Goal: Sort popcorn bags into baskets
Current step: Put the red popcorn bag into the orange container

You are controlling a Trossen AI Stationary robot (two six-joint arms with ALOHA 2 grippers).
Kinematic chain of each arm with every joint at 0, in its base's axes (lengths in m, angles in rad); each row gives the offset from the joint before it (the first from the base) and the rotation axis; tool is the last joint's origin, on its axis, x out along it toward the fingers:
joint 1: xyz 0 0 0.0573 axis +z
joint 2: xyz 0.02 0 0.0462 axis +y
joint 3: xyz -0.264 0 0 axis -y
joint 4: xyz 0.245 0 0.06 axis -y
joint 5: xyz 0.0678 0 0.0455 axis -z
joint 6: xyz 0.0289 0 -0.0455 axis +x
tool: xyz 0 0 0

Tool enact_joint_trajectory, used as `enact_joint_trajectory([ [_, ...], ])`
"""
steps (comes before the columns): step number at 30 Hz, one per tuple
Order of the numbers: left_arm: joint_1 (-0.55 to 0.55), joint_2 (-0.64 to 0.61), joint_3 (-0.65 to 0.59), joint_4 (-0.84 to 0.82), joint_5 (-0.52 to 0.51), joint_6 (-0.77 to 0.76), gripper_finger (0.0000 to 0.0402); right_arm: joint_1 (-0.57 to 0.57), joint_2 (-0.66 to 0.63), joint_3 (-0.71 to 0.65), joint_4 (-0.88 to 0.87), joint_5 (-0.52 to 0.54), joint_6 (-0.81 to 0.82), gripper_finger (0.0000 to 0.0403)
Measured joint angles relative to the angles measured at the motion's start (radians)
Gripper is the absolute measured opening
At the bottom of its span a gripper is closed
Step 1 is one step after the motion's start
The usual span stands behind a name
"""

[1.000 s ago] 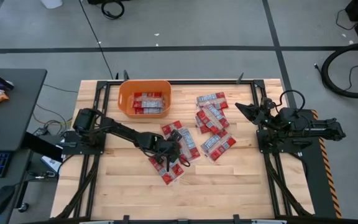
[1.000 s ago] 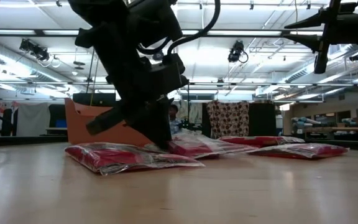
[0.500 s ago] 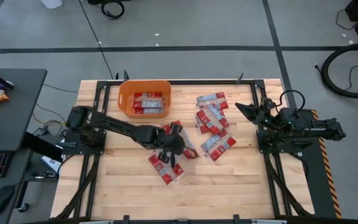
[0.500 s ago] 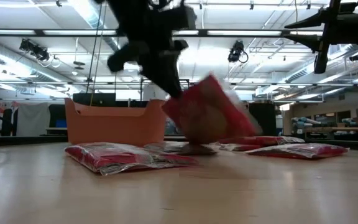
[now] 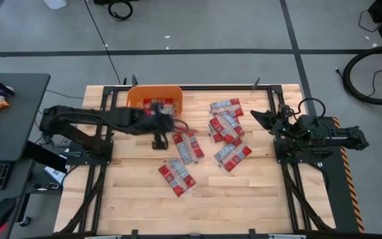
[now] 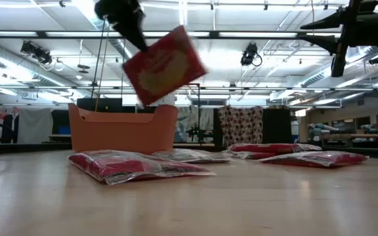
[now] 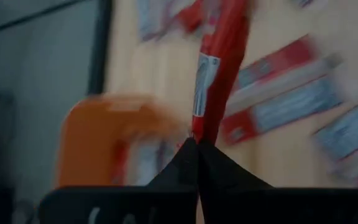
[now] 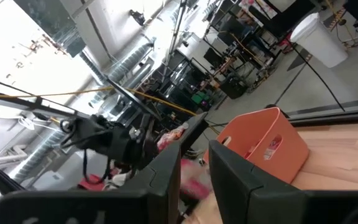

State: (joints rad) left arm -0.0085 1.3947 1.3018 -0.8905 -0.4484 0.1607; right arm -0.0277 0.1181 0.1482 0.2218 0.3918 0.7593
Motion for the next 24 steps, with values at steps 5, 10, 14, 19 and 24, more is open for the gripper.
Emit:
enact_joint_trajectory([
  [5, 0.126, -0.064, -0.001, -0.122, -0.066, 0.009, 0.0001, -0.002, 0.007, 0.0, 0.0, 0.01, -0.003, 0.0089],
  [10, 0.302, -0.068, -0.017, -0.093, -0.068, 0.114, 0.0, -0.002, 0.026, 0.0, 0.005, 0.032, 0.005, 0.0089],
  [14, 0.436, -0.067, -0.119, 0.04, 0.024, 0.168, 0.0, -0.002, 0.034, 0.0, 0.013, 0.035, 0.011, 0.0089],
  [19, 0.568, -0.046, -0.26, 0.192, 0.072, 0.31, 0.0, -0.002, 0.037, 0.0, 0.015, 0.054, 0.037, 0.0089],
  [24, 0.651, 0.01, -0.338, 0.345, 0.087, 0.356, 0.0, -0.002, 0.039, 0.0, 0.035, 0.094, 0.095, 0.0089],
])
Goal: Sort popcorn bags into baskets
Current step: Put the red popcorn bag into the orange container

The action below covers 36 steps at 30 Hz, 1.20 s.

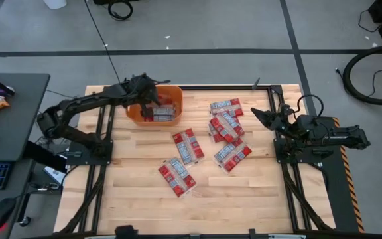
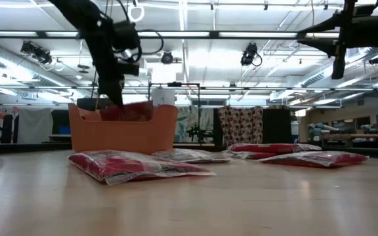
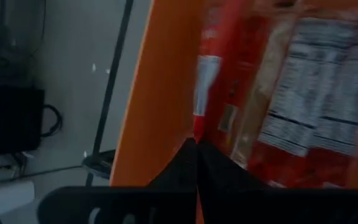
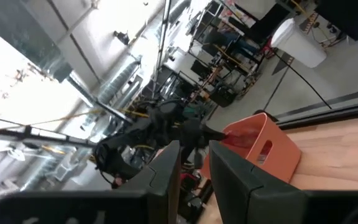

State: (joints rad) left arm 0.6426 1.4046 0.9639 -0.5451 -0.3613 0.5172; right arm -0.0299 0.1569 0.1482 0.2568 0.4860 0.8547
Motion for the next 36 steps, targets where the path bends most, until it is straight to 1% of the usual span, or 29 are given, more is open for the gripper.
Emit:
enact_joint_trajectory([
  [3, 0.02, 0.042, -0.007, 0.068, 0.01, -0.028, 0.0003, 0.0, 0.006, 0.0, 0.007, 0.016, 0.022, 0.0089],
  [6, 0.012, 0.079, -0.008, 0.072, 0.056, -0.059, 0.0025, 0.0, 0.014, 0.0, 0.006, 0.019, 0.046, 0.0089],
  [12, -0.065, 0.091, -0.008, -0.016, 0.163, -0.092, 0.0093, 0.0, 0.041, 0.0, 0.026, 0.015, 0.059, 0.0089],
  [16, -0.123, 0.086, -0.008, -0.095, 0.209, -0.147, 0.0123, 0.0, 0.059, 0.0, 0.034, 0.008, 0.059, 0.0089],
  [18, -0.158, 0.086, -0.006, -0.138, 0.21, -0.18, 0.013, 0.0, 0.067, 0.0, 0.038, -0.01, 0.059, 0.0089],
  [20, -0.19, 0.08, 0.016, -0.195, 0.233, -0.227, 0.0133, 0.0, 0.075, 0.0, 0.044, -0.032, 0.059, 0.0089],
  [25, -0.304, 0.06, 0.097, -0.249, 0.38, -0.309, 0.0134, 0.001, 0.092, 0.0, 0.05, -0.091, 0.06, 0.0089],
  [27, -0.379, 0.057, 0.121, -0.227, 0.402, -0.302, 0.0134, 0.001, 0.098, 0.0, 0.048, -0.097, 0.053, 0.0089],
  [28, -0.421, 0.058, 0.124, -0.221, 0.4, -0.284, 0.0134, 0.001, 0.1, 0.0, 0.049, -0.1, 0.046, 0.0089],
  [30, -0.511, 0.069, 0.124, -0.218, 0.362, -0.257, 0.0134, 0.001, 0.106, 0.0, 0.049, -0.105, 0.032, 0.0089],
  [34, -0.679, 0.136, 0.124, -0.14, 0.211, -0.249, 0.0134, 0.001, 0.11, 0.0, 0.049, -0.127, 0.027, 0.0089],
  [36, -0.745, 0.181, 0.124, -0.063, 0.164, -0.231, 0.0134, 0.001, 0.11, 0.0, 0.05, -0.141, 0.027, 0.0089],
])
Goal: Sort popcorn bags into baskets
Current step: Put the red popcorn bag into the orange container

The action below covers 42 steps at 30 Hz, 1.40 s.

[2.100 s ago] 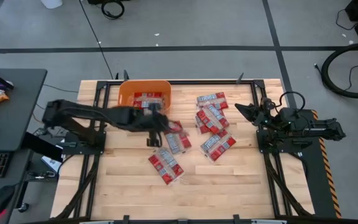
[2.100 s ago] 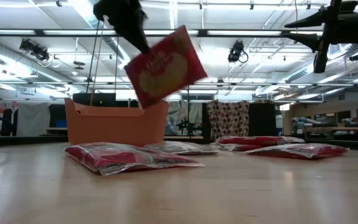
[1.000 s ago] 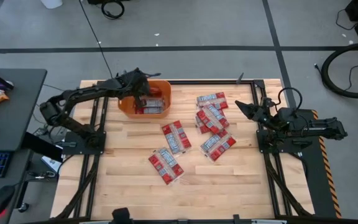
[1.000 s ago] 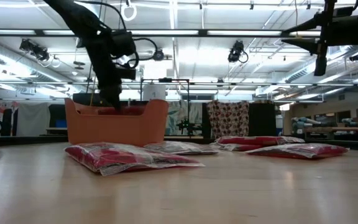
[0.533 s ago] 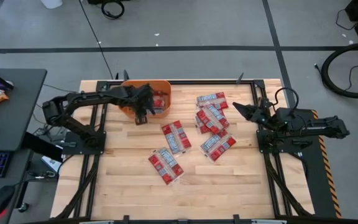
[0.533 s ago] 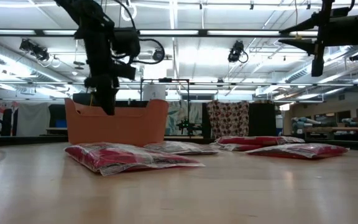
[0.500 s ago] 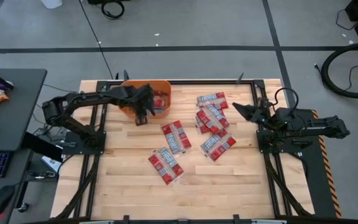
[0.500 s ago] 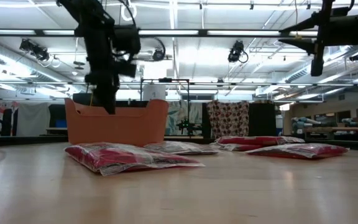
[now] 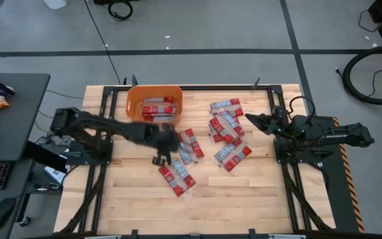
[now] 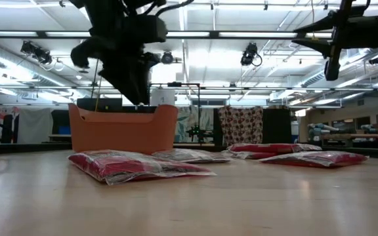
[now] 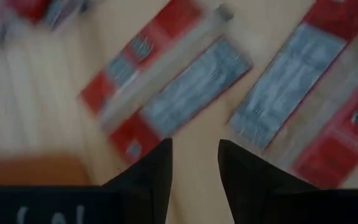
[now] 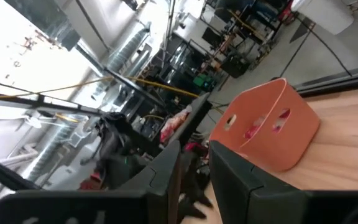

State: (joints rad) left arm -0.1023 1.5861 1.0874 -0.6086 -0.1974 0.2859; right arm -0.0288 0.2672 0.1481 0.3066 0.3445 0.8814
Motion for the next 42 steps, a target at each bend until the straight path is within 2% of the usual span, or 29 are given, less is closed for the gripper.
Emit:
enact_joint_trajectory([
  [3, -0.065, 0.078, 0.024, 0.03, 0.006, 0.013, 0.0134, 0.0, 0.001, 0.0, -0.001, -0.02, 0.0, 0.0089],
  [10, -0.189, 0.18, 0.101, 0.021, 0.109, 0.013, 0.0134, 0.0, 0.001, 0.0, 0.007, -0.036, 0.006, 0.0089],
  [15, -0.298, 0.182, 0.1, 0.038, 0.112, 0.014, 0.0135, 0.0, 0.001, 0.0, 0.01, -0.052, 0.009, 0.0089],
  [19, -0.358, 0.182, 0.069, 0.064, 0.051, 0.004, 0.0142, 0.0, 0.001, 0.0, 0.013, -0.051, 0.008, 0.0089],
  [23, -0.374, 0.182, 0.019, 0.07, -0.026, -0.052, 0.0154, 0.0, 0.001, 0.0, 0.013, -0.043, 0.008, 0.0089],
  [27, -0.372, 0.182, -0.031, 0.083, -0.096, -0.033, 0.0158, 0.0, 0.001, 0.0, 0.013, -0.043, 0.016, 0.0089],
  [38, -0.36, 0.177, -0.145, 0.183, -0.078, 0.04, 0.0156, 0.0, 0.001, 0.0, 0.013, -0.034, 0.04, 0.0089],
  [40, -0.359, 0.176, -0.15, 0.187, -0.077, 0.04, 0.0145, 0.0, 0.001, 0.0, 0.013, -0.032, 0.04, 0.0089],
  [42, -0.359, 0.176, -0.15, 0.182, -0.074, 0.04, 0.0117, 0.0, 0.001, 0.0, 0.013, -0.032, 0.04, 0.0089],
])
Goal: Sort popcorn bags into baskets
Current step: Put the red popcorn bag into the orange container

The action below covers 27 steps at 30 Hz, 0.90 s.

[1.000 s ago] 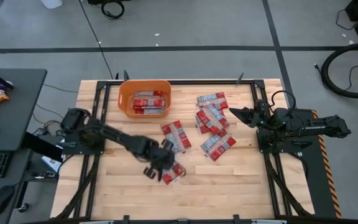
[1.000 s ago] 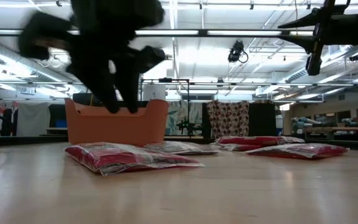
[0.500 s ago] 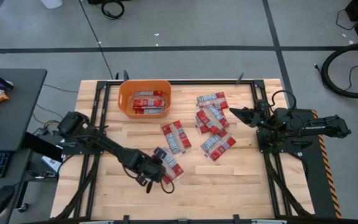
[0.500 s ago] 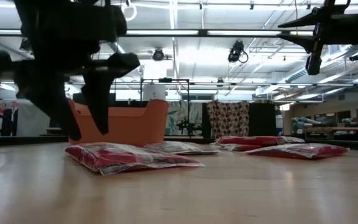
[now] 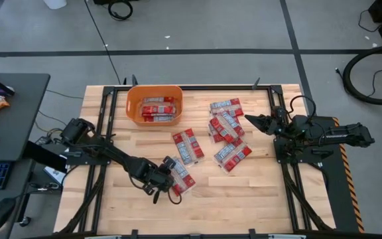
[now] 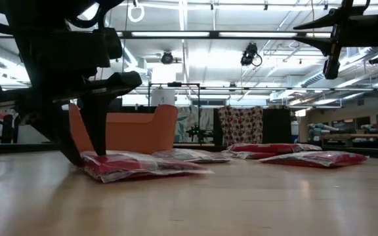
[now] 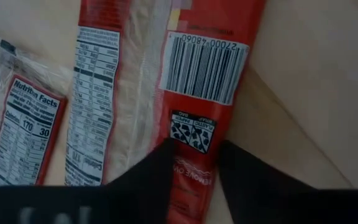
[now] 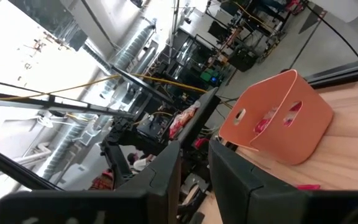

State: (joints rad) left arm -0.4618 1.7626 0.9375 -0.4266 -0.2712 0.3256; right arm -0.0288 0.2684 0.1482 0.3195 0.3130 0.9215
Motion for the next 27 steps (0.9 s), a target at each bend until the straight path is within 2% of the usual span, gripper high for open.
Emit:
enact_joint_trajectory([
  [4, 0.001, 0.002, 0.022, -0.027, 0.014, -0.027, 0.0031, 0.0, 0.0, 0.0, 0.0, 0.0, -0.001, 0.0089],
  [6, 0.001, 0.004, 0.037, -0.041, 0.015, -0.057, 0.0012, 0.0, 0.0, 0.0, 0.0, 0.0, -0.005, 0.0089],
  [11, 0.004, -0.005, 0.083, -0.14, -0.035, -0.16, 0.0005, 0.0, 0.0, 0.0, 0.0, 0.01, -0.013, 0.0089],
  [15, 0.021, -0.078, 0.107, -0.185, -0.033, -0.248, 0.0003, 0.0, 0.0, 0.0, 0.0, 0.01, -0.03, 0.0089],
  [20, 0.045, -0.222, 0.109, -0.245, -0.057, -0.278, 0.0002, -0.001, 0.0, 0.0, -0.003, 0.01, -0.051, 0.0089],
  [27, 0.141, -0.466, 0.109, -0.428, -0.161, -0.341, 0.0001, -0.001, 0.0, 0.0, 0.0, 0.017, -0.092, 0.0089],
])
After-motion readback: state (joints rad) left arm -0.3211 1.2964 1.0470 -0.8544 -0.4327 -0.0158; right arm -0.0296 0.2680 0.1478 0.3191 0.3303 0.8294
